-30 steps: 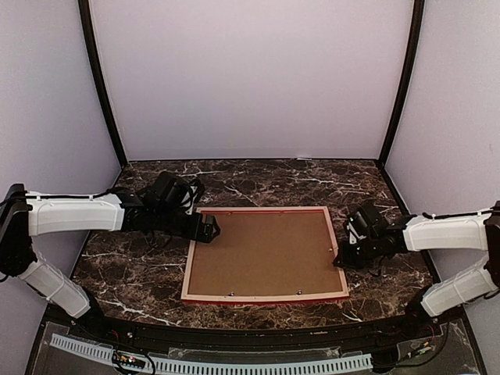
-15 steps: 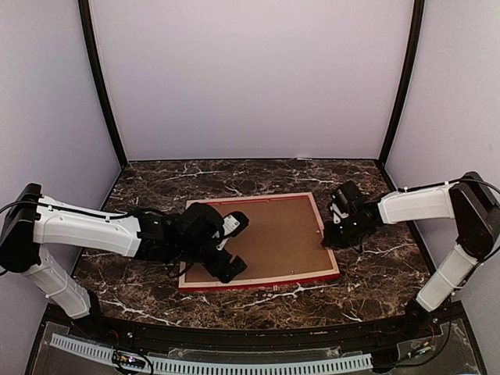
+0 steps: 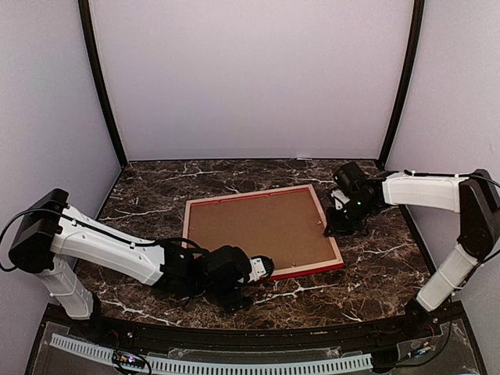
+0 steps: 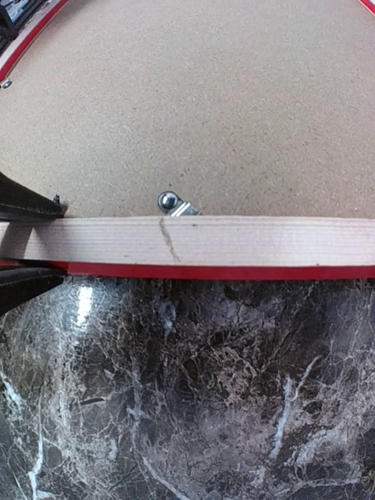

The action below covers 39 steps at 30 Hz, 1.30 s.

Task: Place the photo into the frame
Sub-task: Turn over the photo frame.

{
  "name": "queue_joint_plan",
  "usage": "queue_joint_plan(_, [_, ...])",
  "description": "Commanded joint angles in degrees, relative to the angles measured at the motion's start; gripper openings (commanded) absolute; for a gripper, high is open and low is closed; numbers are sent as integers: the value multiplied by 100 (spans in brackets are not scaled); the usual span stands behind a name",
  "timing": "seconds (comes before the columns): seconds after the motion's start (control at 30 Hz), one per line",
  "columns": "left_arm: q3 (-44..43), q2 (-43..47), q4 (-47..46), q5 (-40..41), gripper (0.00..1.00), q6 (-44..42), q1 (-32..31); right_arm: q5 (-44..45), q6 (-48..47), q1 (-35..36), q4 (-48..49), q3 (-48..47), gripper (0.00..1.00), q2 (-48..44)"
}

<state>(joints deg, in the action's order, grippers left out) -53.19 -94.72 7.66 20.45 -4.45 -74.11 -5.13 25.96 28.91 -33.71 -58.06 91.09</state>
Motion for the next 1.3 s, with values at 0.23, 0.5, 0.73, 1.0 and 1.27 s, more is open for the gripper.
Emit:
queue_joint_plan(0.23, [-181, -433, 151, 1966, 96, -699, -388, -1139, 15, -42, -509, -355, 0, -529])
queue_joint_plan(0.5, [-160, -539, 158, 2341, 76, -804, -534, -1203, 26, -43, -505, -151, 0, -584])
queue_joint_plan(0.73, [-198, -461, 330, 2467, 58, -732, -585, -1202, -53, -43, -502, -99, 16, -579])
queue_joint_plan(1.0, [-284, -307, 617, 2576, 41, -657, -587, -879, -184, -43, -764, -218, 43, -768])
queue_joint_plan(1.27, [-693, -13, 1229, 2487, 24, -671, -587, -718, -659, 73, -994, -777, 66, -1392])
